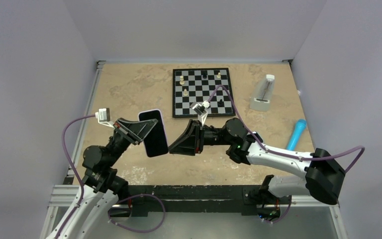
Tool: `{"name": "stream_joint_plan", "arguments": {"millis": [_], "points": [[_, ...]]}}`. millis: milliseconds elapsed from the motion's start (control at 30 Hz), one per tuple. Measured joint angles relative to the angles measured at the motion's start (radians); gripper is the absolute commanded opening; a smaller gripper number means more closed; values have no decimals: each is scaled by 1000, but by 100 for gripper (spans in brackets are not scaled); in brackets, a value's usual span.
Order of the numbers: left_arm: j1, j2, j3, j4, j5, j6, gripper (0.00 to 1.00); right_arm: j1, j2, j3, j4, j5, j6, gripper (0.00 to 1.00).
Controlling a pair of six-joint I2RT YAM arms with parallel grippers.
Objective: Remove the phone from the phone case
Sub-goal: Remove the phone case from the phone.
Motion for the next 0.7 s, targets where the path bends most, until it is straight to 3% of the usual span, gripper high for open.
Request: {"name": "stream_joint_plan", "arguments": {"millis": [700], "points": [[1,19,2,12,7,0,0,-6,46,-8,31,-17,-6,37]]}}
